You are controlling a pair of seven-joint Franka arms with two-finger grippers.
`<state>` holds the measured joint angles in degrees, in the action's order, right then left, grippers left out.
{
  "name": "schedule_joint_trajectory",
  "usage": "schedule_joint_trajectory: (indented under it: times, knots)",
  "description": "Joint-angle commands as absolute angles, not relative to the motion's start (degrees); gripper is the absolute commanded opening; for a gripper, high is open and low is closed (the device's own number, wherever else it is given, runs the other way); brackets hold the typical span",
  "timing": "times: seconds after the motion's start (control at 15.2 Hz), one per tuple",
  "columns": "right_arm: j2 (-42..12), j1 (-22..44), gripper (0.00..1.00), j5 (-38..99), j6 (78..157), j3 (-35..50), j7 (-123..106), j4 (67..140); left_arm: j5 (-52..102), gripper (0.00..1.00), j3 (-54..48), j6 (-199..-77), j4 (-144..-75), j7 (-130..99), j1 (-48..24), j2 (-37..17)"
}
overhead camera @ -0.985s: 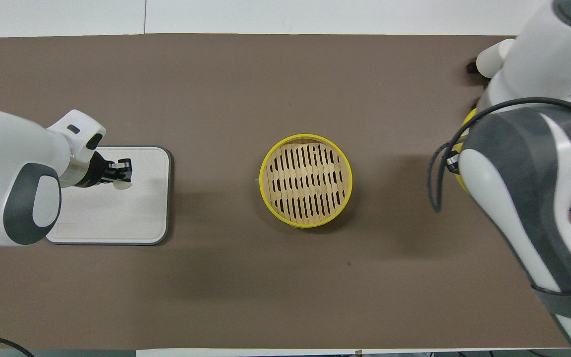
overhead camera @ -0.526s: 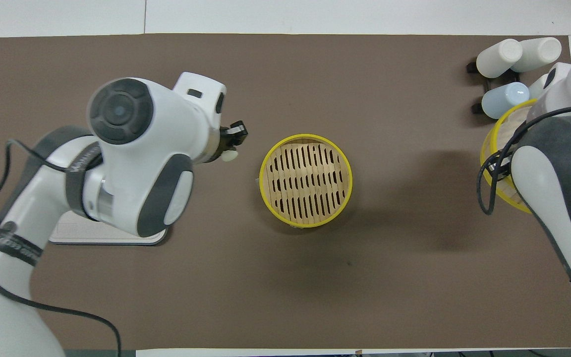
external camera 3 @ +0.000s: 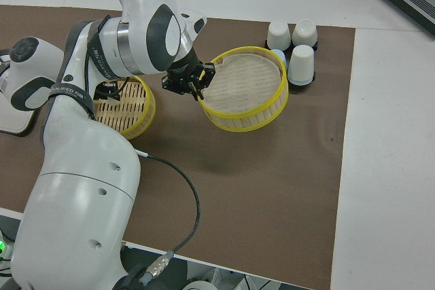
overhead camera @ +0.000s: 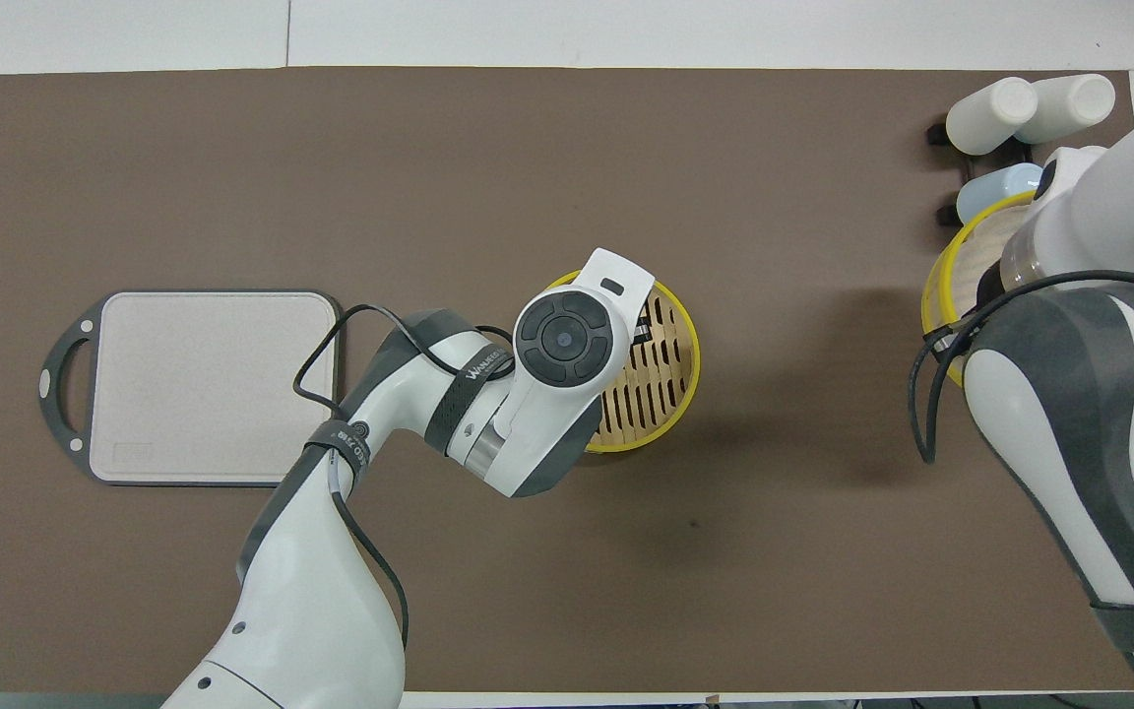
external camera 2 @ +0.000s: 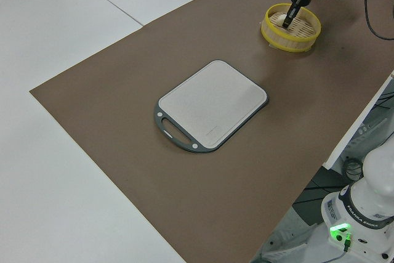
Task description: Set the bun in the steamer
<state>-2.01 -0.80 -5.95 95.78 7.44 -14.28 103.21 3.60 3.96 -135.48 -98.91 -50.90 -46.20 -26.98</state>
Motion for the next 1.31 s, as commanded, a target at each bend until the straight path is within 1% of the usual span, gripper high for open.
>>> schedule_joint_trajectory:
  times: [0.0, 0.13, 0.2, 0.33, 0.39, 0.46, 0.53, 0.59, 0.66, 0.79, 0.85, 0.92, 0.99, 1.12, 1.25]
  knots:
    - [-0.4, -0.1, 0.00, -5.5, 97.1, 7.6, -13.8, 104.8, 2.8, 1.00, 5.0, -135.2, -98.0, -52.0, -47.1, -27.1]
    - [-0.6, 0.0, 0.00, -5.4, 97.1, 7.6, -13.4, 104.2, 2.8, 1.00, 4.9, -133.7, -98.3, -52.4, -46.8, -26.2]
    - [-0.6, 0.1, 0.00, -5.4, 97.2, 7.6, -12.6, 104.2, 3.0, 1.00, 4.9, -130.8, -98.3, -52.0, -46.1, -24.5]
    - [-0.8, 0.1, 0.00, -2.6, 98.2, 7.7, -11.6, 103.8, 3.0, 1.00, 5.0, -124.9, -99.3, -51.5, -43.2, -19.4]
    - [-0.9, 0.2, 0.00, 1.3, 100.5, 7.8, -9.6, 103.8, 3.1, 1.00, 4.9, -121.8, -100.0, -51.1, -41.2, -15.9]
    - [-0.9, 1.9, 0.00, 3.8, 102.1, 8.1, -6.4, 103.8, 3.1, 1.00, 4.9, -118.2, -100.1, -49.6, -39.2, -13.4]
    - [-1.2, 5.7, 0.00, 4.3, 103.5, 8.1, -1.4, 103.7, 3.1, 1.00, 4.9, -114.3, -99.9, -46.9, -36.9, -11.2]
    - [-2.7, 9.5, 0.00, 4.4, 105.6, 8.1, 4.9, 102.9, 3.1, 1.00, 5.0, -110.7, -99.9, -43.5, -34.6, -9.1]
    - [-5.3, 14.3, 0.00, 4.3, 107.6, 8.1, 12.3, 100.3, 3.1, 1.00, 5.1, -107.3, -100.0, -39.9, -31.8, -6.7]
    - [-13.9, 22.4, 0.00, 4.1, 110.1, 8.0, 26.0, 92.4, 3.1, 1.00, 5.2, -102.4, -99.7, -31.6, -25.3, -3.2]
    - [-16.7, 24.6, 0.00, 3.7, 112.7, 8.0, 28.5, 90.5, 3.1, 1.00, 5.3, -100.2, -99.7, -27.6, -22.4, -1.8]
    - [-17.6, 26.5, 0.00, 2.9, 115.3, 8.0, 29.2, 90.5, 3.1, 1.00, 5.4, -98.4, -99.7, -23.2, -19.8, -0.5]
    - [-18.7, 28.2, 0.00, 1.9, 116.3, 7.9, 29.5, 90.4, 3.1, 1.00, 5.5, -96.8, -99.7, -18.3, -17.1, 0.4]
    - [-21.4, 29.2, 0.00, -1.1, 116.7, 8.0, 29.8, 89.7, 2.6, 1.00, 5.7, -94.4, -99.8, -9.8, -13.2, 1.6]
    - [-22.6, 30.0, 0.00, -2.3, 119.8, 8.0, 30.0, 89.8, 2.5, 1.00, 5.8, -93.1, -99.8, -2.3, -10.2, 1.8]
